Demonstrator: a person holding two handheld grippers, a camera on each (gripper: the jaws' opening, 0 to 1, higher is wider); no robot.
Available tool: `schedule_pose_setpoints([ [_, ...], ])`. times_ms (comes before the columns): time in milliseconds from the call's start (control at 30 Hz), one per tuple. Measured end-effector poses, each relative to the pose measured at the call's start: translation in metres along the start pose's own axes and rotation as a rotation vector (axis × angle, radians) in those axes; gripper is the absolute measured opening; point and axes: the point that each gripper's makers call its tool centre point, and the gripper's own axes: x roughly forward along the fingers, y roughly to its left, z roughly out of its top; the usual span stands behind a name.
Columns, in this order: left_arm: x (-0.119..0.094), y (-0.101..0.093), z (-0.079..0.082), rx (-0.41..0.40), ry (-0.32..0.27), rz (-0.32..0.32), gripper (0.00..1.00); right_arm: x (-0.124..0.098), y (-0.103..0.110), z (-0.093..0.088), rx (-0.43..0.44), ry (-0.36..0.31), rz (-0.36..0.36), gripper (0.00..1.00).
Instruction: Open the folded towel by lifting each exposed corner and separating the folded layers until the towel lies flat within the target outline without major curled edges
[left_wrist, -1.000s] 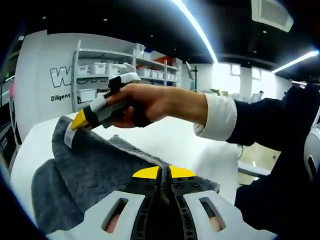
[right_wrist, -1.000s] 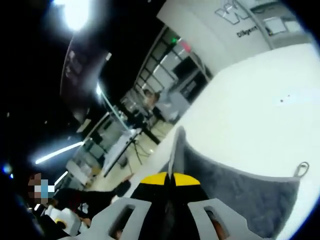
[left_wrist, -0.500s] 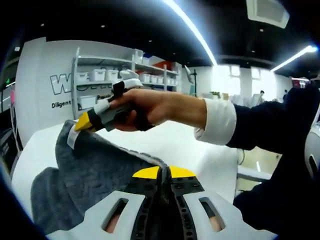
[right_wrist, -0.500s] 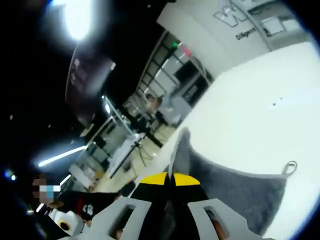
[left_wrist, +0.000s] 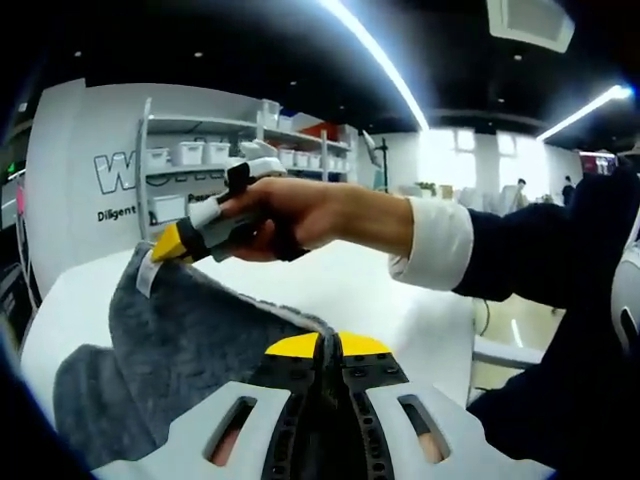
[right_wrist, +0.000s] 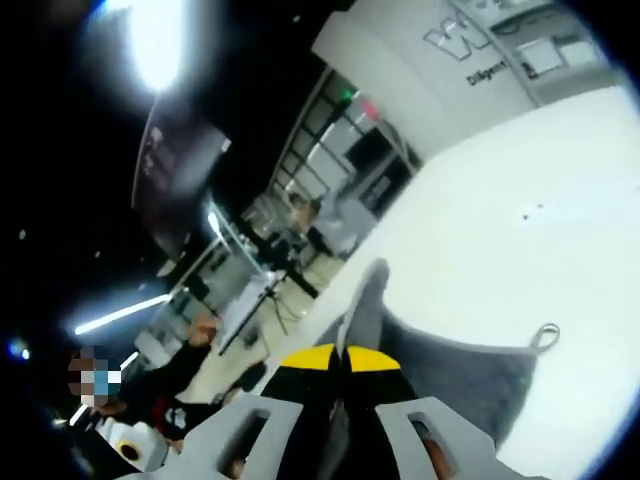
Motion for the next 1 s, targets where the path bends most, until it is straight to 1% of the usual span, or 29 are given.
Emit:
schedule_pose_setpoints([
  [267, 0.01, -0.009, 0.003, 0.0, 0.007, -0.015, 0.04, -0.015, -0.002, 0.0, -0.026, -0.01, -0.015, 0.0],
  [533, 0.016, -0.017, 0.007, 0.005, 0.012, -0.029, 0.04, -0.03, -0.003, 0.001, -0.024, -0.021, -0.021, 0.0],
  [700, 0.02, -0.021, 0.007, 0.001, 0.017, -0.039, 0.04, -0.04, -0.004, -0.001, -0.021, -0.03, -0.024, 0.0],
  [867, 0.023, -0.029, 0.012, 0.004, 0.008, -0.047, 0.04, -0.052, -0.002, 0.0, -0.027, -0.043, -0.024, 0.0],
  [1000, 0.028, -0.033, 0.015, -0.001, 0.002, -0.057, 0.04, -0.063, -0.005, -0.001, -0.03, -0.055, -0.035, 0.0],
])
